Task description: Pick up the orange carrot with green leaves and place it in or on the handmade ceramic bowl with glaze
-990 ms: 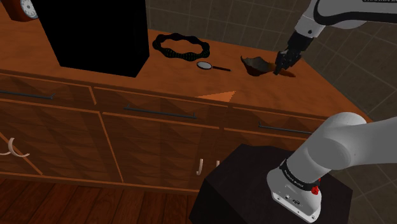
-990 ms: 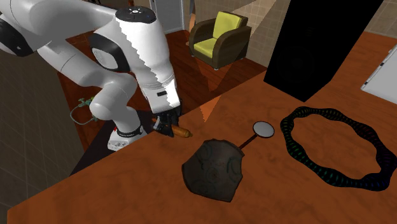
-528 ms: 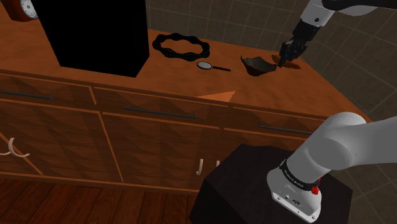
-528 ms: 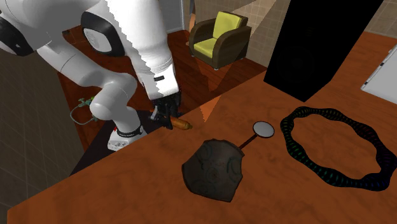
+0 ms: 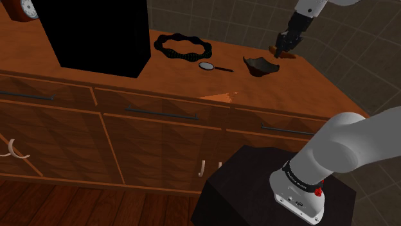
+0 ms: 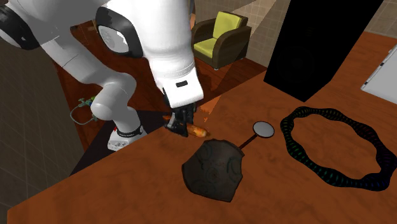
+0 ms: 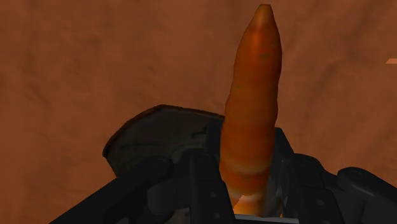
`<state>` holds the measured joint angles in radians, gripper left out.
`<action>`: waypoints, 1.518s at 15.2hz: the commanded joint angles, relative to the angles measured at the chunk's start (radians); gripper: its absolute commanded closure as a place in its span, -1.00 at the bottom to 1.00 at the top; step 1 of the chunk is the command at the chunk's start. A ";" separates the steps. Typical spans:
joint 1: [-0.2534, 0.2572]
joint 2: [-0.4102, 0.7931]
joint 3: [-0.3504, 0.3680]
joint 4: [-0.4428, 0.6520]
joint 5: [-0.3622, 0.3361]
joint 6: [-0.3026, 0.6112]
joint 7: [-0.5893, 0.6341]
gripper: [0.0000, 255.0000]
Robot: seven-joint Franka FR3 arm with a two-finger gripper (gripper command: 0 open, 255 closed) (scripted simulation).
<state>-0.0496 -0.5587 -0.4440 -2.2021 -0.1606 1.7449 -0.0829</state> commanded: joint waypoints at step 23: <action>0.057 0.359 -0.136 0.124 0.126 0.215 -0.137 1.00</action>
<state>0.0074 -0.2001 -0.5792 -2.0768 -0.0348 1.9571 -0.2197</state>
